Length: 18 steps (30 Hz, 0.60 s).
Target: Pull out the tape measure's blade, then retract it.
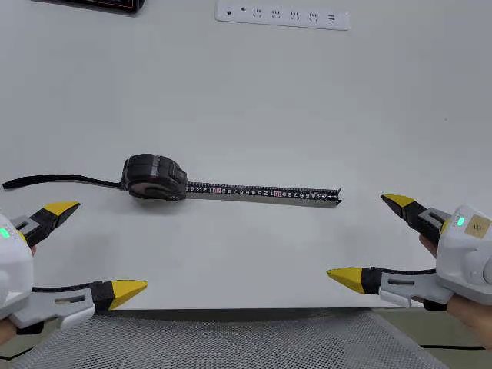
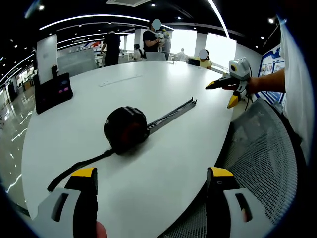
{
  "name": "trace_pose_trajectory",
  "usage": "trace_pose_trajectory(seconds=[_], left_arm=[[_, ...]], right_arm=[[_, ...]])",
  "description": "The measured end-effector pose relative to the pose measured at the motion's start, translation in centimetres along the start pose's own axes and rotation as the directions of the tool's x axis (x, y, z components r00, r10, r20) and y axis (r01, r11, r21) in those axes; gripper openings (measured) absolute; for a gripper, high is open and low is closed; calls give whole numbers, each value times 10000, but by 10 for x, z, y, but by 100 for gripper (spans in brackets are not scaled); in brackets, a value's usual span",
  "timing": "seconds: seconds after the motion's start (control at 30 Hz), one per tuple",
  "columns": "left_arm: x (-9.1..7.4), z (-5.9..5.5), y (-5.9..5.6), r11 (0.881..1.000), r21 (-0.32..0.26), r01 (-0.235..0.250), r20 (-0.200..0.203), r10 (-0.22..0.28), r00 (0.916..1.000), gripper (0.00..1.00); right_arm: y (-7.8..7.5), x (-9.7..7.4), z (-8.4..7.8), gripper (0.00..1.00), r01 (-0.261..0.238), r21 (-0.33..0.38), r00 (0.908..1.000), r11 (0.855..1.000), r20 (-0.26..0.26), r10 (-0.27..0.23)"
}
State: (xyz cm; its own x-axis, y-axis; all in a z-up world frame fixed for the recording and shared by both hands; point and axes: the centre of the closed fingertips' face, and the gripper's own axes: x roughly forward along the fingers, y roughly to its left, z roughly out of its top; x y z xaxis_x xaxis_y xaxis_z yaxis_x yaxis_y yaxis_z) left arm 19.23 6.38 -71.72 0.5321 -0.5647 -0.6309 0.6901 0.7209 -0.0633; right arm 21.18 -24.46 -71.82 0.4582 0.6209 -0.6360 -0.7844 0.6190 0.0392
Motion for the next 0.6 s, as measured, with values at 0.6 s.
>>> trace_pose_trajectory(seconds=[0.6], left_arm=[[0, 5, -7, 9982, -565, 222, 245, -209, 9995, 99]], right_arm=[[10, 0, -3, 99, -60, 116, 10000, 9999, 11, 60]])
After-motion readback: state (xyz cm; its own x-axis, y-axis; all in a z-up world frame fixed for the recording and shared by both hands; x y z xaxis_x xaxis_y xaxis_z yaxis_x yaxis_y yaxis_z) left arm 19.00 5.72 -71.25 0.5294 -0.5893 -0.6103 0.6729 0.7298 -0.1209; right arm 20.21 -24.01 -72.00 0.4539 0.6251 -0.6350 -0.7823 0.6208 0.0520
